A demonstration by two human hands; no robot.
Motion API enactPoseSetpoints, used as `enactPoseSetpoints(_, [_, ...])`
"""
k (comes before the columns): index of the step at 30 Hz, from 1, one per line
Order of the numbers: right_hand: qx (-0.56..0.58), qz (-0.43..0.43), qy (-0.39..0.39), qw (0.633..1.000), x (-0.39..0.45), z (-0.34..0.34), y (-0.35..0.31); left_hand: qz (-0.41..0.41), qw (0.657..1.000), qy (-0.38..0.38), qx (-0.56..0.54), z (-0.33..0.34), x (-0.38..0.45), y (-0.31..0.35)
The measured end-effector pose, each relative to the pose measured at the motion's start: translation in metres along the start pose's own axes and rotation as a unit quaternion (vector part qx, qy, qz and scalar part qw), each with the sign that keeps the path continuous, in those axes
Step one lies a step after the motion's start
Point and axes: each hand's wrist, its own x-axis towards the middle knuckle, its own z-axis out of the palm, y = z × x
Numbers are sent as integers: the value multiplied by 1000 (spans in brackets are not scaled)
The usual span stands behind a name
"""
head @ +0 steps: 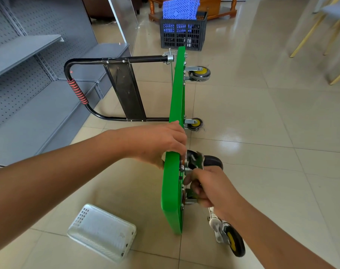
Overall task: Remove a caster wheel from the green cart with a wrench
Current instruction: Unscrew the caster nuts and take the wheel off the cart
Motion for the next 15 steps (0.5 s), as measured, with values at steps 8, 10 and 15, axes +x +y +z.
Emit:
enactPoseSetpoints(8, [-1,-78,46,996,3,-1,2,-3,1000,-6,5,-1,1,1])
enactPoseSetpoints(10, [-22,-81,33,996,3,1,3,-7,1000,-12,6,-1,1,2])
enactPoseSetpoints(15, [-58,-101,27,993,3,4,5,-6,1000,-7,3,-2,1,2])
